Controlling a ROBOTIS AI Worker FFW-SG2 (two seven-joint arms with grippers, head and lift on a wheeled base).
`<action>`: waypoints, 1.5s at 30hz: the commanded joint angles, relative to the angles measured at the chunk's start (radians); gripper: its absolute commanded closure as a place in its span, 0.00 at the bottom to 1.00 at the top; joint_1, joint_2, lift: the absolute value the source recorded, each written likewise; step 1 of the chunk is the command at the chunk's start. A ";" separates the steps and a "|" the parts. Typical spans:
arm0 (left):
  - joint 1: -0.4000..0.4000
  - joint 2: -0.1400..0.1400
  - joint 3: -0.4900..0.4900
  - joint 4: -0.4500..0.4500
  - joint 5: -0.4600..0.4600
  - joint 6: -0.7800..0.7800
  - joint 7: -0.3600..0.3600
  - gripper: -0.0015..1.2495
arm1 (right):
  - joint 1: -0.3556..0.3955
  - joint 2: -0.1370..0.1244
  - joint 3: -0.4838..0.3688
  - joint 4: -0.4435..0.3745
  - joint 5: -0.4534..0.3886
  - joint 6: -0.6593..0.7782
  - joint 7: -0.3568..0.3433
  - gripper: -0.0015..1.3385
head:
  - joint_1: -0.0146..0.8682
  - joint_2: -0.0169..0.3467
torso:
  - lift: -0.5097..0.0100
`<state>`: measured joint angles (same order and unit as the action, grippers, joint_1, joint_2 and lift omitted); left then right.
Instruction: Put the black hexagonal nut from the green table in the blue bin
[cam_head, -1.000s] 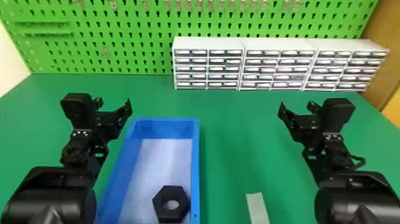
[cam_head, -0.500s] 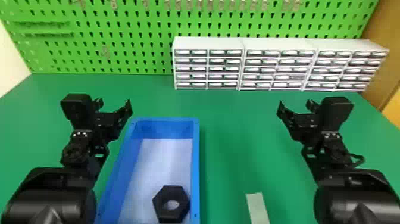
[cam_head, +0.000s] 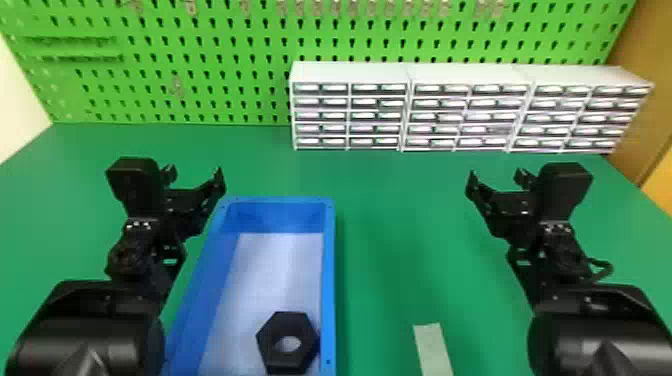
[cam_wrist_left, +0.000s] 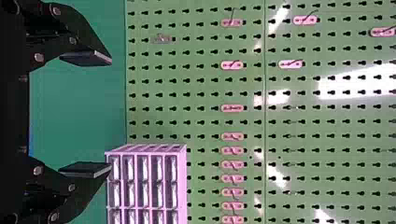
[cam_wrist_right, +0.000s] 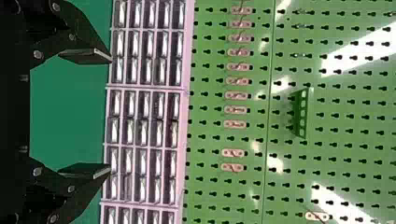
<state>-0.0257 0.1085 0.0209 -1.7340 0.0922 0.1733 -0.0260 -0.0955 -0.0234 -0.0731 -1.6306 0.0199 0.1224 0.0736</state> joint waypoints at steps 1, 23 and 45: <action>0.003 0.000 -0.001 0.001 0.003 0.002 0.000 0.36 | 0.000 -0.001 0.006 0.000 0.000 0.000 0.000 0.33 | 0.79 0.19 | 0.80; 0.001 -0.001 -0.007 0.001 0.001 0.000 0.000 0.36 | 0.000 -0.003 0.007 0.000 0.003 0.000 0.000 0.33 | 0.79 0.19 | 0.80; 0.004 -0.001 -0.009 0.001 0.003 0.000 0.000 0.36 | 0.010 0.000 -0.001 0.000 0.003 0.000 0.000 0.33 | 0.79 0.19 | 0.80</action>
<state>-0.0215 0.1074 0.0120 -1.7333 0.0951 0.1734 -0.0260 -0.0869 -0.0230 -0.0726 -1.6306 0.0230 0.1227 0.0736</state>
